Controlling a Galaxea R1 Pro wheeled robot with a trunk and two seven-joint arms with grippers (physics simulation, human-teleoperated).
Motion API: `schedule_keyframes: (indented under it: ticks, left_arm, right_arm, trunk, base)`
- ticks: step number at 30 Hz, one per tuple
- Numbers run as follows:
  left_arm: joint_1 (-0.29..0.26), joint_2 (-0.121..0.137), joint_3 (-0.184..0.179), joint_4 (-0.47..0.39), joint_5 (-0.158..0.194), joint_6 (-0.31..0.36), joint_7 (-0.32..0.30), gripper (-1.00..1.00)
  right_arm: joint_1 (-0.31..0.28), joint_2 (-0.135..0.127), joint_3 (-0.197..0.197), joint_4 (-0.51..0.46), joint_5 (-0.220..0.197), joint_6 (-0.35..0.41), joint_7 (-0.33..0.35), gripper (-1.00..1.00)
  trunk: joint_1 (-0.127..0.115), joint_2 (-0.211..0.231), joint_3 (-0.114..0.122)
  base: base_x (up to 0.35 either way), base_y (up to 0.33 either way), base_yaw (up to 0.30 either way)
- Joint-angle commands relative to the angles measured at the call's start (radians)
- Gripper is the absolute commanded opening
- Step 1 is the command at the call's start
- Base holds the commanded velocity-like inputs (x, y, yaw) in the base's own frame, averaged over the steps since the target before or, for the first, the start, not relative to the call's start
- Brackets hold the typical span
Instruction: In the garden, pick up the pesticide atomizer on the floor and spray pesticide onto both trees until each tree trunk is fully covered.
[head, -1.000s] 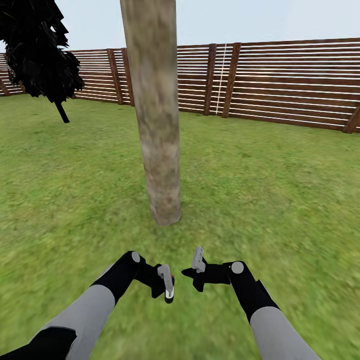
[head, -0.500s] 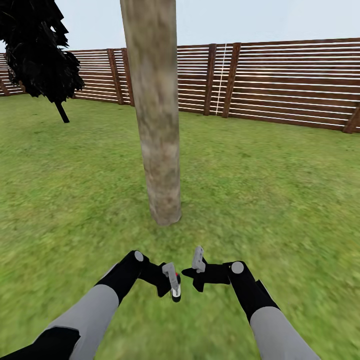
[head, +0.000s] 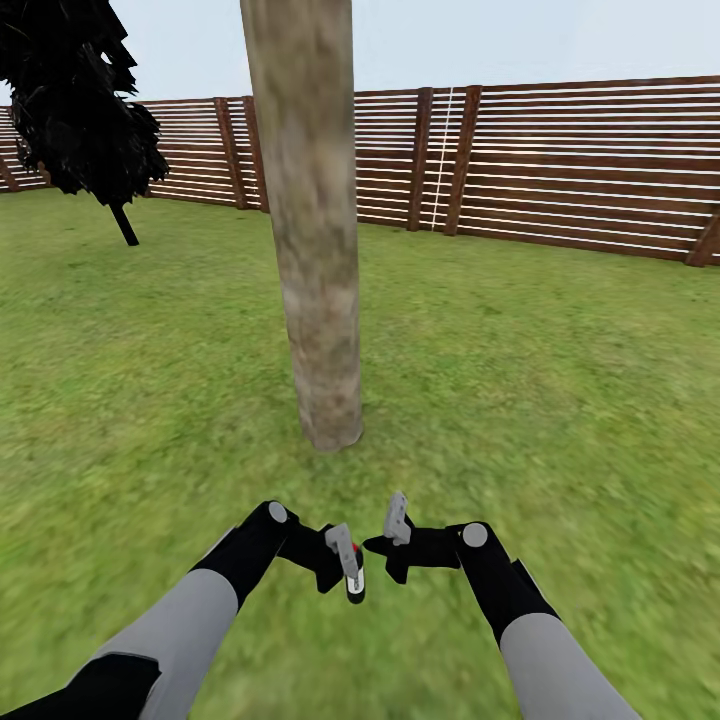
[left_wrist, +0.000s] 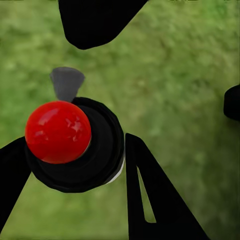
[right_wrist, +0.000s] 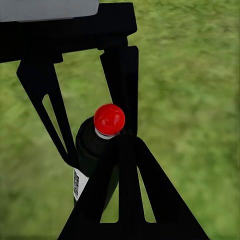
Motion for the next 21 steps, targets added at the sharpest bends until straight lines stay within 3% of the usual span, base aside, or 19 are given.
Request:
schedule_keyframes:
  ticks: [1,10,21]
  left_arm:
    - [0.0,-0.001,0.0,0.0,0.0,0.0,0.0,-1.0]
    - [0.0,-0.014,0.001,0.0,0.001,0.001,0.0,-1.0]
    - [0.002,-0.008,0.001,0.002,0.001,0.0,0.0,-1.0]
  right_arm:
    - [0.0,0.0,0.0,0.0,0.0,0.0,0.0,-1.0]
    - [0.0,0.0,0.0,0.001,0.0,0.0,0.0,-1.0]
    - [0.0,0.001,0.0,0.0,0.0,0.0,0.0,-1.0]
  trunk:
    - [0.0,0.0,0.0]
    - [0.0,0.0,0.0]
    - [0.0,0.0,0.0]
  base:
    - [0.0,0.0,0.0]
    - [0.0,0.0,0.0]
    - [0.0,0.0,0.0]
